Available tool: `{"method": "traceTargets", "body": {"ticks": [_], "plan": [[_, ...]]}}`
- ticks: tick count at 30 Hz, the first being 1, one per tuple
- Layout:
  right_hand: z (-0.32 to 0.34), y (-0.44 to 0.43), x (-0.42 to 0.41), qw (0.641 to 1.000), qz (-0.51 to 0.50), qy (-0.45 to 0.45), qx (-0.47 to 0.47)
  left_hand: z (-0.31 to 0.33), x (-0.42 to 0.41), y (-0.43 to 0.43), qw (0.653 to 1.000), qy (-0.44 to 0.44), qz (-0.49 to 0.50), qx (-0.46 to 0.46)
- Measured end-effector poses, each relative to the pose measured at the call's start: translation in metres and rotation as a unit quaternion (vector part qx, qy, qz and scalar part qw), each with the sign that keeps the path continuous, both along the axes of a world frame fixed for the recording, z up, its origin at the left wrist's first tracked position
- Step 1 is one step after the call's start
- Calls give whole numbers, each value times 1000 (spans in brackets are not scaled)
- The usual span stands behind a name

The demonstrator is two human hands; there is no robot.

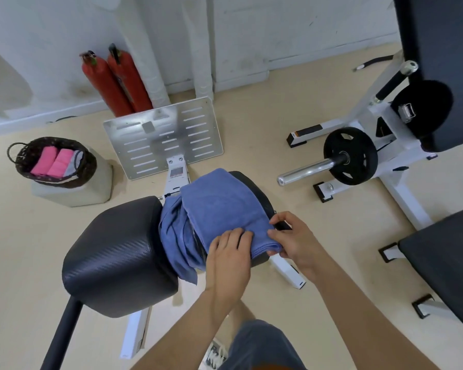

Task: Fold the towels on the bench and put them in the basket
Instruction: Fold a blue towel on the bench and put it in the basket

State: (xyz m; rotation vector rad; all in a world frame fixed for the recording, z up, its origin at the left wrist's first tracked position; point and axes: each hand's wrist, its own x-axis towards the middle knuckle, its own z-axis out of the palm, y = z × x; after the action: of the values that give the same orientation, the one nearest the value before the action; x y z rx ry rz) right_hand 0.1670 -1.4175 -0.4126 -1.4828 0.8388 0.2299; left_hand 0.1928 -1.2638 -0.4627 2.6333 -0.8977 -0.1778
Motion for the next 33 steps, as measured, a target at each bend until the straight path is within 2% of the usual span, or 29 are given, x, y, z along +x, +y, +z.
{"method": "traceTargets", "body": {"ticks": [1, 3, 5, 6, 7, 9, 11, 12, 16, 20, 24, 28, 30, 33], "plan": [[4, -2, -1, 1000, 27, 3, -8, 3, 1, 3, 1000, 17, -6, -6], [9, -9, -4, 977, 156, 52, -134, 11, 2, 8, 998, 55, -30, 9], [15, -17, -7, 891, 317, 87, -313, 25, 2, 12, 993, 106, -44, 36], [22, -20, -7, 864, 361, 69, -344, 34, 4, 12, 990, 131, -49, 34], [30, -23, -7, 860, 391, 44, -323, 40, 6, 12, 986, 158, -50, 29], [48, -25, -5, 858, 469, 30, -208, 52, 16, 14, 977, 210, -46, -1], [53, -24, -5, 816, 548, 40, -180, 60, 28, 15, 964, 263, -42, -18], [52, -24, -5, 810, 554, 33, -189, 62, 34, 16, 953, 300, -41, -27], [41, -28, 2, 862, 468, -13, -196, 72, 51, 18, 900, 431, -52, -35], [31, -28, 26, 887, 433, -11, -160, 73, 78, 25, 854, 513, -34, -72], [16, -27, 56, 919, 361, 15, -159, 73, 123, 36, 850, 526, -2, -32], [4, -24, 92, 938, 288, 6, -192, 67, 155, 37, 825, 538, 125, -116], [0, -21, 108, 930, 289, 7, -227, 59, 163, 33, 838, 507, 167, -117], [-7, -18, 125, 903, 324, 25, -280, 45, 164, 26, 867, 465, 169, -57]]}}
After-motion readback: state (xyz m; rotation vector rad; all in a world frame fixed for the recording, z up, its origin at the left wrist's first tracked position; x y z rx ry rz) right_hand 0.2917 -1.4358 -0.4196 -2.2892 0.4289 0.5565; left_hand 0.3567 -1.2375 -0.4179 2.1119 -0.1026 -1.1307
